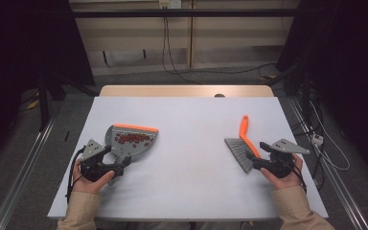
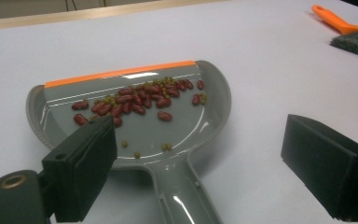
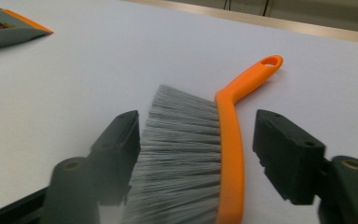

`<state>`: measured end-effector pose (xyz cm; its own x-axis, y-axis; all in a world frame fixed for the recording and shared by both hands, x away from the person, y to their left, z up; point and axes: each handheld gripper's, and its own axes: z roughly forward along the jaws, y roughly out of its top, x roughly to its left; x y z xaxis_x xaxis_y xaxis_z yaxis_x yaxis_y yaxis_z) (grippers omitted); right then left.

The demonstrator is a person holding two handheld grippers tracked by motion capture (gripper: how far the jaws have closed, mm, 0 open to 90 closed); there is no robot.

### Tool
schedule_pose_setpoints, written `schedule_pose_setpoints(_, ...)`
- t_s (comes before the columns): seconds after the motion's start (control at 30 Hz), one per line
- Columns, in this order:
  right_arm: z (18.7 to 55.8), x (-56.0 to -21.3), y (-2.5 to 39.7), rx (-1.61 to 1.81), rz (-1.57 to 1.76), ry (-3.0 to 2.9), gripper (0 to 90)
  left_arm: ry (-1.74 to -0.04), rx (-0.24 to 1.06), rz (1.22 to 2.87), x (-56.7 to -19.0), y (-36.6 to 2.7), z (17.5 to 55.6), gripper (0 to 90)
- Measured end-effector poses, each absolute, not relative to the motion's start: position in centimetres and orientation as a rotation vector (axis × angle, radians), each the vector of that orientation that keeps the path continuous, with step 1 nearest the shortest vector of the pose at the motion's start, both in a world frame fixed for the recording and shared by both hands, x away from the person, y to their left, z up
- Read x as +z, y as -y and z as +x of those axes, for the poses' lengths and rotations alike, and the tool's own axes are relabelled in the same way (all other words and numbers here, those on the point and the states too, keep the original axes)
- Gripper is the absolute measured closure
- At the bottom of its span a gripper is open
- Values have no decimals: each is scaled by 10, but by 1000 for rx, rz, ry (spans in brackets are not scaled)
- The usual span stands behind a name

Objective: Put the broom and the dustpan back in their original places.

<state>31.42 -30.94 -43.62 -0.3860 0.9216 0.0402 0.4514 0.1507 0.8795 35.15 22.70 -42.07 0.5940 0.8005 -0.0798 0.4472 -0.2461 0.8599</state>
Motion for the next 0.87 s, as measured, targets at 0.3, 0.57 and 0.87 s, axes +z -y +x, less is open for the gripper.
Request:
schedule_pose_setpoints(0.3,293,-437,314,1236,1300,-1927,196,-970,450,1858,-419,-228,346,100)
schedule_pose_setpoints(0.57,282,-443,314,1246,1275,-1982,186,-954,418,1857,-425,-235,342,91)
schedule_pose_setpoints(0.87,282,-444,311,1259,1252,-1997,183,-951,400,1847,-427,-234,343,84)
